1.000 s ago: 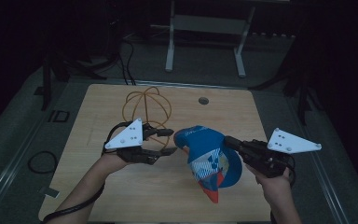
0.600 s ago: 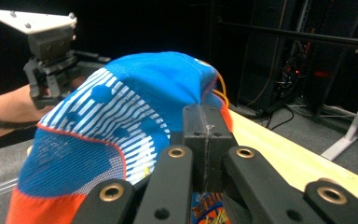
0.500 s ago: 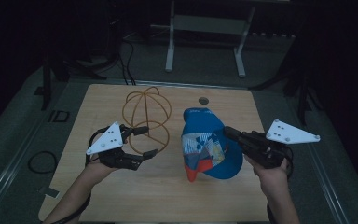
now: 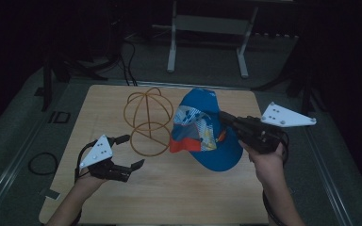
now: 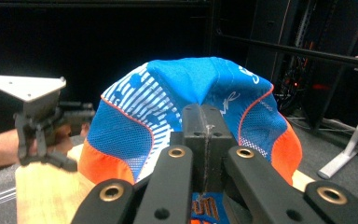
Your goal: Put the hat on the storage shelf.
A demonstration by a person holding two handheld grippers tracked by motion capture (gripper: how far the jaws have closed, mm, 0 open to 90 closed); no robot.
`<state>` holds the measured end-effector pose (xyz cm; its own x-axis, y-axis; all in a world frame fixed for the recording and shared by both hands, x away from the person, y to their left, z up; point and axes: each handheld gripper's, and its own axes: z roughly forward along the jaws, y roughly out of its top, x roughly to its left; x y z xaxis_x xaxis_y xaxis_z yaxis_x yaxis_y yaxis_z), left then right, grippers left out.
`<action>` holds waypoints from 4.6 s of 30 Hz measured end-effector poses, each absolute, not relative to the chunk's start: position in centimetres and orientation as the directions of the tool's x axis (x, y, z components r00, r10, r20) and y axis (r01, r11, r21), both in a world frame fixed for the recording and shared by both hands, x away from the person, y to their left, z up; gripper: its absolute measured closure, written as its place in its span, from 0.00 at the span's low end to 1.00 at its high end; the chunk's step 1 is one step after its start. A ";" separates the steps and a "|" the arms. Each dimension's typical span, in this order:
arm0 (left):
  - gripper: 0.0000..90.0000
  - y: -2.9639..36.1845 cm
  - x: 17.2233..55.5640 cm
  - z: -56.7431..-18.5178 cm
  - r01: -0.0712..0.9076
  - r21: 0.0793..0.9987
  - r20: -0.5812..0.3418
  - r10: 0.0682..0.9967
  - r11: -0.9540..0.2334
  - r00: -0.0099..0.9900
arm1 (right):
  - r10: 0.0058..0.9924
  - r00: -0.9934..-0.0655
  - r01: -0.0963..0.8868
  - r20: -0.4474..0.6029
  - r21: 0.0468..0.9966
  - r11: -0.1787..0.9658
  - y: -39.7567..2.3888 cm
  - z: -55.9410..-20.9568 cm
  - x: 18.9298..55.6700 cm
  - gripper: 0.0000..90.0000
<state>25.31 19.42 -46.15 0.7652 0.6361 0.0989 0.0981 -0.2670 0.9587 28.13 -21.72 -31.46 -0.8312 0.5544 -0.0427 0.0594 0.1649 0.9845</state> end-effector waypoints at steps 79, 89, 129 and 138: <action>0.06 23.3 22.7 -55.6 0.236 0.953 0.007 0.794 -0.188 0.608 | 0.418 -0.907 0.216 0.052 0.910 0.354 -3.9 -35.4 39.0 1.00; 0.06 23.2 22.8 -55.7 0.235 0.953 0.007 0.793 -0.189 0.609 | 0.428 -0.900 0.252 0.083 0.899 0.357 -5.8 -37.9 38.4 1.00; 0.06 23.1 22.7 -56.0 0.236 0.954 0.000 0.789 -0.184 0.614 | 0.457 -0.885 0.228 0.091 0.940 0.255 -10.1 -40.1 35.4 0.35; 0.06 23.0 22.7 -56.0 0.238 0.954 -0.003 0.787 -0.183 0.617 | 0.449 -0.889 0.225 0.094 0.942 0.247 -11.2 -41.8 35.0 0.25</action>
